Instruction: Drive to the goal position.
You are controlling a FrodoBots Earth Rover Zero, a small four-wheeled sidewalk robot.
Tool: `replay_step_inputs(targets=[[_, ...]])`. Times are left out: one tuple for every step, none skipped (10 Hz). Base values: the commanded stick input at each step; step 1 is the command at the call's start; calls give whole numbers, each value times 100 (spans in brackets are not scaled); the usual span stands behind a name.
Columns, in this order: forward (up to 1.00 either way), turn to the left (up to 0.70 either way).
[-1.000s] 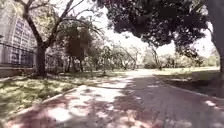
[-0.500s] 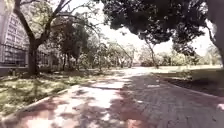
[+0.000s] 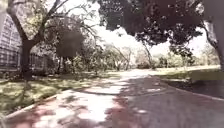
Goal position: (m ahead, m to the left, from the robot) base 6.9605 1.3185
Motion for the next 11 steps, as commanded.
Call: replay_step_inputs(targets=[[70, -3], [70, -9], [70, -15], [70, -22], [70, -28], [70, -34], [70, -32], [70, -29], [70, -18], [70, -6], [70, 0]])
